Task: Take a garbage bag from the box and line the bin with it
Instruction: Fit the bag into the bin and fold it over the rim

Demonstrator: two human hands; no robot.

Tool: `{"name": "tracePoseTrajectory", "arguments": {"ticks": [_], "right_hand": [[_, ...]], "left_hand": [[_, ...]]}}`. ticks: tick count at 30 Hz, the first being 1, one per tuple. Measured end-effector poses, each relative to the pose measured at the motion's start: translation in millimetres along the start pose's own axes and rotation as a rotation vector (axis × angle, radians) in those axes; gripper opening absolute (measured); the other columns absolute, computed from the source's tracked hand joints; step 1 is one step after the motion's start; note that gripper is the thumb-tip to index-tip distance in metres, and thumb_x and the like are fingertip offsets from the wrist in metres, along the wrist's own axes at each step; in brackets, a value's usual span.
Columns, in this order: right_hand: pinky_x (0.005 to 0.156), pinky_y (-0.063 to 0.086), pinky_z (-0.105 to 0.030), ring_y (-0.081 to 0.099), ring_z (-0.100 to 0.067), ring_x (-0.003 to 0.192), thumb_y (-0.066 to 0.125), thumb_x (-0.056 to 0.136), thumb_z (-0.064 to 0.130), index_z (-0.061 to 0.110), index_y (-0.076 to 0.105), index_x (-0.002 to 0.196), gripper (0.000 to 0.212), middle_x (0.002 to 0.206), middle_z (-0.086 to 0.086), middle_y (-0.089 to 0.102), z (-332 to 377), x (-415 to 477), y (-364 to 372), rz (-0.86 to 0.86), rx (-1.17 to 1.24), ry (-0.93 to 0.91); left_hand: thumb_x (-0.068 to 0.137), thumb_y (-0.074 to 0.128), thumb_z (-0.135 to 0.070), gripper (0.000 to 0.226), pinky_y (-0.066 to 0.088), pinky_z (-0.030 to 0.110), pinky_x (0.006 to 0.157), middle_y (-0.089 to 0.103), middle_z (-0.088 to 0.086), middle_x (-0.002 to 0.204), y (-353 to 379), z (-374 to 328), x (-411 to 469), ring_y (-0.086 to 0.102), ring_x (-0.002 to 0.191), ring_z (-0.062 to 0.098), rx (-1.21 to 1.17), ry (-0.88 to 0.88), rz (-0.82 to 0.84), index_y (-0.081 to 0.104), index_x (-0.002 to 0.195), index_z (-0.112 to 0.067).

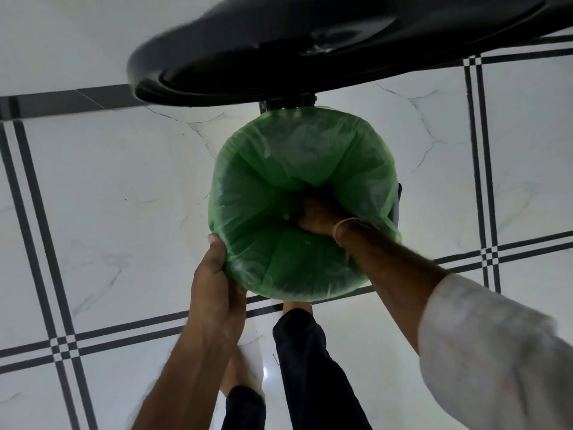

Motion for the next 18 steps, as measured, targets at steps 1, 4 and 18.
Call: {"name": "tracePoseTrajectory", "arguments": {"ticks": [1,4,18], "right_hand": [[0.119,0.034,-0.038,0.048,-0.034,0.14,0.062,0.096,0.048,0.012,0.052,0.147,0.064,0.15,-0.018,0.053,5,-16,-7,-0.034,0.041,-0.025],[0.098,0.054,-0.043,0.066,-0.036,0.116,0.065,0.096,0.029,0.014,0.065,0.132,0.039,0.128,-0.015,0.069,17,-87,-36,-0.301,0.09,-0.147],[0.074,0.053,-0.038,0.06,-0.016,0.071,0.076,0.089,0.028,0.015,0.069,0.076,0.02,0.072,-0.003,0.068,-62,-179,-58,-0.956,1.326,0.303]], "left_hand": [[0.109,0.036,-0.042,0.045,0.063,0.031,0.067,0.081,0.006,0.108,0,0,-1,0.078,0.097,0.018,0.008,-0.014,-0.003,0.071,0.115,-0.015],[0.109,0.034,-0.045,0.049,0.064,0.033,0.07,0.08,0.008,0.111,3,-4,-7,0.077,0.1,0.02,-0.004,-0.038,-0.002,0.07,0.118,-0.013],[0.109,0.042,-0.029,0.033,0.059,0.041,0.09,0.07,0.01,0.13,-11,5,3,0.065,0.124,0.024,-0.113,-0.123,-0.019,0.07,0.113,-0.011]]}}
Point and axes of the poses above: each hand's wrist, its own x-axis towards the middle knuckle, its own y-axis out of the palm, z = x × y, the point moved 3 cm from there along x, towards the middle knuckle
